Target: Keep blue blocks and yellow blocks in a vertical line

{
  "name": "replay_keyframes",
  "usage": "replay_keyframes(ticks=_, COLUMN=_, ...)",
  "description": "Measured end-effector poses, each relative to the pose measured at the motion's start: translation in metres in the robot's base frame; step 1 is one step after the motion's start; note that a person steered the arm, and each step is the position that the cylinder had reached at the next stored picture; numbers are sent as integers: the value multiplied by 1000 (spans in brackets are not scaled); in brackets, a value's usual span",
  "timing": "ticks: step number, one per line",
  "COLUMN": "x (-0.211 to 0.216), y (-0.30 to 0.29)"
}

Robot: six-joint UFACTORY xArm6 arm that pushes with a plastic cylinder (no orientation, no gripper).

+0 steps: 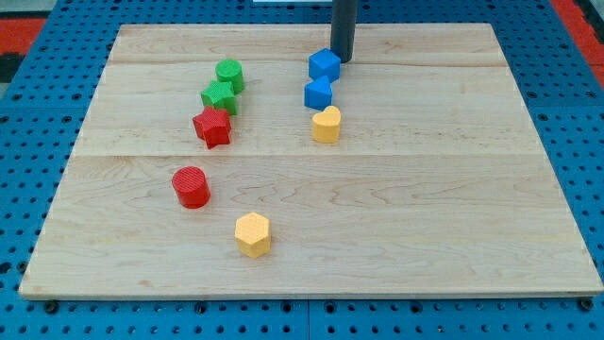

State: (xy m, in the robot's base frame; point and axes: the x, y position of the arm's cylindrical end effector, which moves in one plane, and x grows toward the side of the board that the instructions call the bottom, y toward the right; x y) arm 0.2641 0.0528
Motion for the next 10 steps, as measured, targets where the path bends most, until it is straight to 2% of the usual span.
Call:
replay_keyframes(ticks=1, x=2, y=39)
replay_keyframes(ticks=2, x=49, y=78)
replay_keyframes(ticks=3, x=169, y=80)
replay_keyframes(ticks=5, x=355, y=36)
replay_keyframes(ticks=6, x=354, y=19)
replay_keyframes(ticks=7, x=347, y=-73)
replay_keyframes(ticks=8, x=344, y=-113)
replay_keyframes(ticks=10, x=283, y=-94)
